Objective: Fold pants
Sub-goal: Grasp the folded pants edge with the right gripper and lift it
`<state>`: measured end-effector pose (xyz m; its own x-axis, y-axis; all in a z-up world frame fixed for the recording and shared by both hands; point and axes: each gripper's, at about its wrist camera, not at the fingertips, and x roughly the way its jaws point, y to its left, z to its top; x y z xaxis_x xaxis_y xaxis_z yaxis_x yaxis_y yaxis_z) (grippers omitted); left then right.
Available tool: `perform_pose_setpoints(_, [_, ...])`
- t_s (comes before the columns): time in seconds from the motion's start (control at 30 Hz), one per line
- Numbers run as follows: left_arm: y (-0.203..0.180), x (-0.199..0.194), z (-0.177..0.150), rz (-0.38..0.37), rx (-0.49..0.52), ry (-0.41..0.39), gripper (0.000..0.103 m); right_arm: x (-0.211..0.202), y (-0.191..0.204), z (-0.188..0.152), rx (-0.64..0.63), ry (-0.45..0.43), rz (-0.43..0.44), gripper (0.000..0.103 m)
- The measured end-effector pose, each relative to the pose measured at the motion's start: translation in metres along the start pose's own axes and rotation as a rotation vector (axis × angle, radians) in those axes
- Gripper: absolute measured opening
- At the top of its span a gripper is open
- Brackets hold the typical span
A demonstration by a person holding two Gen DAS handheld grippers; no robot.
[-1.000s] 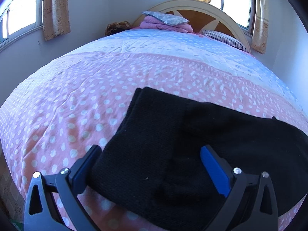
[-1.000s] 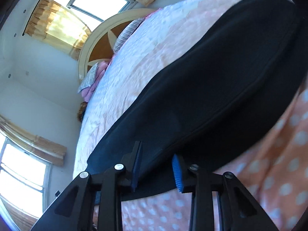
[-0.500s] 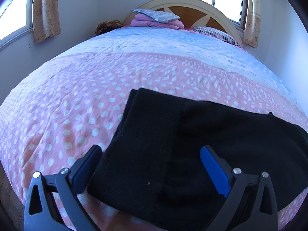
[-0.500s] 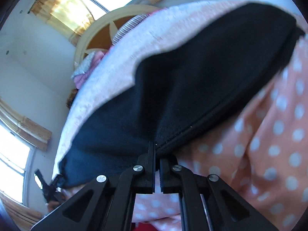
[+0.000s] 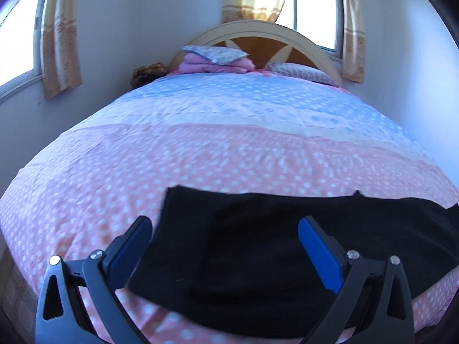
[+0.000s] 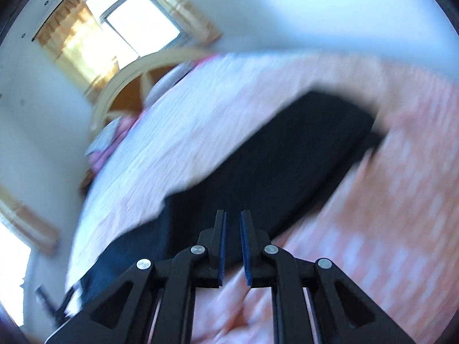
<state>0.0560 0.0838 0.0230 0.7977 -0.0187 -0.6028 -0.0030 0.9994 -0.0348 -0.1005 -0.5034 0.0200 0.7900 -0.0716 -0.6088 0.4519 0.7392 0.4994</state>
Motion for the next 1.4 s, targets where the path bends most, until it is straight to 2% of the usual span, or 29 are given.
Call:
perform_pose_setpoints(0.1, [-0.017, 0.009, -0.001, -0.012, 0.003, 0.008, 0.103, 0.030, -0.005, 0.043, -0.060, -0.014, -0.091, 0.011])
perform_pose_setpoints(0.17, [-0.025, 0.016, -0.005, -0.018, 0.007, 0.035, 0.103, 0.060, -0.012, 0.064, -0.096, 0.025, -0.123, 0.011])
perform_pose_setpoints(0.23, [-0.031, 0.021, -0.011, 0.001, 0.023, 0.058, 0.103, 0.086, -0.023, 0.074, -0.129, 0.075, -0.201, 0.011])
perform_pose_setpoints(0.3, [-0.031, 0.026, -0.020, 0.017, 0.038, 0.084, 0.103, 0.092, -0.055, 0.080, -0.062, 0.113, -0.218, 0.011])
perform_pose_setpoints(0.37, [-0.028, 0.031, -0.029, 0.036, 0.042, 0.116, 0.103, 0.085, -0.082, 0.082, 0.032, 0.090, -0.142, 0.010])
perform_pose_setpoints(0.4, [-0.028, 0.032, -0.033, 0.042, 0.054, 0.112, 0.103, 0.080, -0.097, 0.084, 0.063, 0.075, -0.162, 0.005])
perform_pose_setpoints(0.5, [-0.034, 0.032, -0.033, 0.069, 0.090, 0.104, 0.103, 0.066, -0.119, 0.088, 0.105, 0.049, -0.157, 0.004])
perform_pose_setpoints(0.57, [-0.034, 0.035, -0.031, 0.078, 0.069, 0.110, 0.103, 0.058, -0.119, 0.091, 0.081, 0.045, -0.217, 0.005])
perform_pose_setpoints(0.63, [-0.032, 0.035, -0.030, 0.079, 0.038, 0.114, 0.103, 0.039, -0.115, 0.093, 0.070, -0.034, -0.263, 0.009])
perform_pose_setpoints(0.67, [-0.032, 0.035, -0.029, 0.078, 0.029, 0.116, 0.103, 0.030, -0.116, 0.094, 0.079, -0.070, -0.227, 0.009])
perform_pose_setpoints(0.73, [-0.033, 0.035, -0.029, 0.071, 0.031, 0.122, 0.103, 0.018, -0.119, 0.098, 0.110, -0.103, -0.131, 0.020])
perform_pose_setpoints(0.8, [-0.035, 0.034, -0.028, 0.067, 0.035, 0.124, 0.103, 0.021, -0.122, 0.102, 0.115, -0.072, -0.091, 0.073])
perform_pose_setpoints(0.83, [-0.035, 0.035, -0.027, 0.063, 0.033, 0.126, 0.103, 0.023, -0.123, 0.103, 0.103, -0.070, -0.111, 0.078])
perform_pose_setpoints(0.9, [-0.032, 0.033, -0.026, 0.047, 0.012, 0.124, 0.103, 0.025, -0.126, 0.101, 0.095, -0.068, -0.120, 0.078])
perform_pose_setpoints(1.03, [-0.026, 0.031, -0.026, 0.040, -0.018, 0.122, 0.103, 0.046, -0.138, 0.089, 0.129, 0.016, -0.116, 0.078])
perform_pose_setpoints(1.13, [-0.025, 0.030, -0.027, 0.059, -0.006, 0.118, 0.103, 0.050, -0.124, 0.075, 0.047, 0.024, -0.110, 0.077])
perform_pose_setpoints(1.23, [-0.024, 0.030, -0.028, 0.077, -0.009, 0.112, 0.103, 0.059, -0.105, 0.062, -0.027, 0.072, -0.076, 0.068])
perform_pose_setpoints(1.27, [-0.024, 0.030, -0.029, 0.081, -0.008, 0.109, 0.103, 0.064, -0.101, 0.058, -0.044, 0.092, -0.061, 0.061])
perform_pose_setpoints(1.33, [-0.024, 0.030, -0.031, 0.104, 0.001, 0.104, 0.103, 0.070, -0.092, 0.050, -0.091, 0.109, -0.058, 0.059])
perform_pose_setpoints(1.4, [-0.023, 0.029, -0.032, 0.109, 0.008, 0.102, 0.103, 0.074, -0.091, 0.050, -0.085, 0.104, -0.069, 0.059])
